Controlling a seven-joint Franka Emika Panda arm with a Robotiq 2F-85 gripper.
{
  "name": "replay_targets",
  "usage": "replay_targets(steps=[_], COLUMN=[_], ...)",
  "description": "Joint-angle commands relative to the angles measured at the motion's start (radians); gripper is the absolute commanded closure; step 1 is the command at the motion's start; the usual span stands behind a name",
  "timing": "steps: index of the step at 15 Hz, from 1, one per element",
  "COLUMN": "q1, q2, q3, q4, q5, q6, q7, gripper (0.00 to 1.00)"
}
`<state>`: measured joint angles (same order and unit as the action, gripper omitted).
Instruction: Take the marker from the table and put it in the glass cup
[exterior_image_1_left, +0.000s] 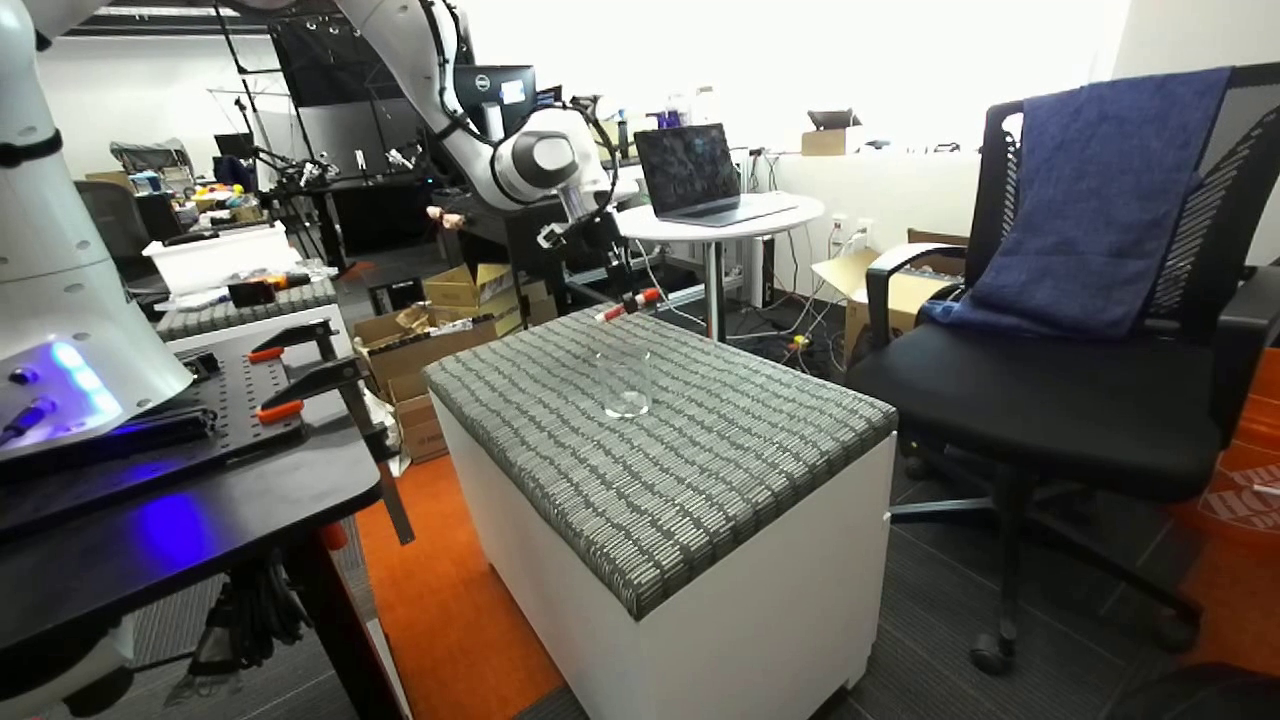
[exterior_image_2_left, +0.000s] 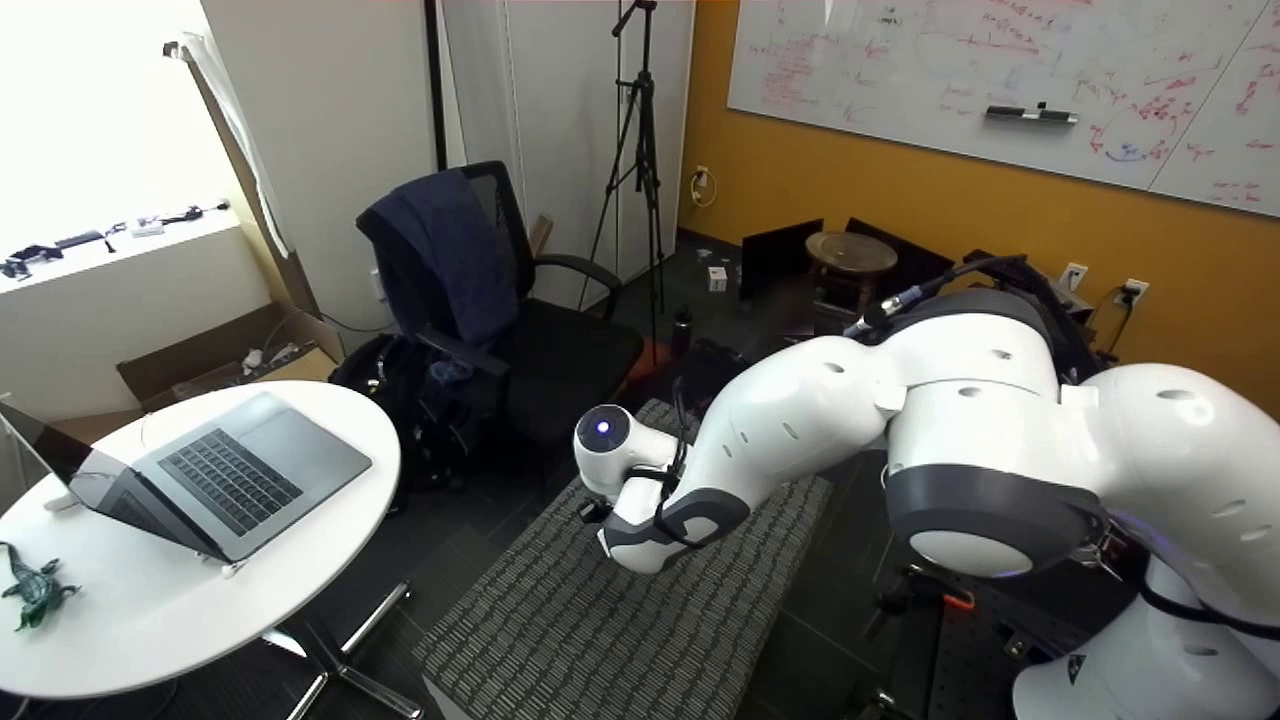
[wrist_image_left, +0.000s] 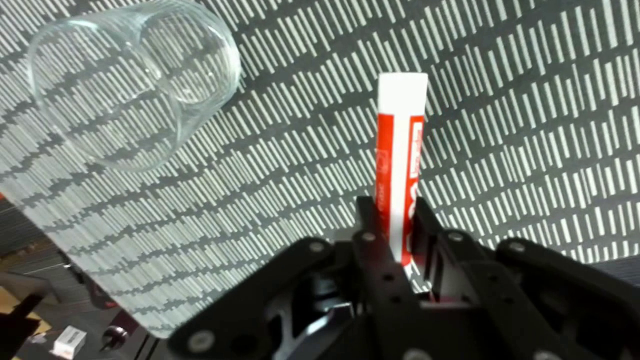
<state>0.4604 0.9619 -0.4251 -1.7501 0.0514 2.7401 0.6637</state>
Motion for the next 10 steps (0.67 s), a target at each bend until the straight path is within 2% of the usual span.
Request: replay_targets(steps=[1,5,10], q1=[0.099,0.200,0.308], q2=[-0.042,-0.024,-0.010], q3=[-0.102,-0.208,-0.302], q4=[-0.087,-0.128,-0.193], q5=[-0.077,-0.144,-0.182], q6=[0.007,0.001,-0.003], q7=[0.162,0.365,0.567], gripper=[0.95,0.95,0.95])
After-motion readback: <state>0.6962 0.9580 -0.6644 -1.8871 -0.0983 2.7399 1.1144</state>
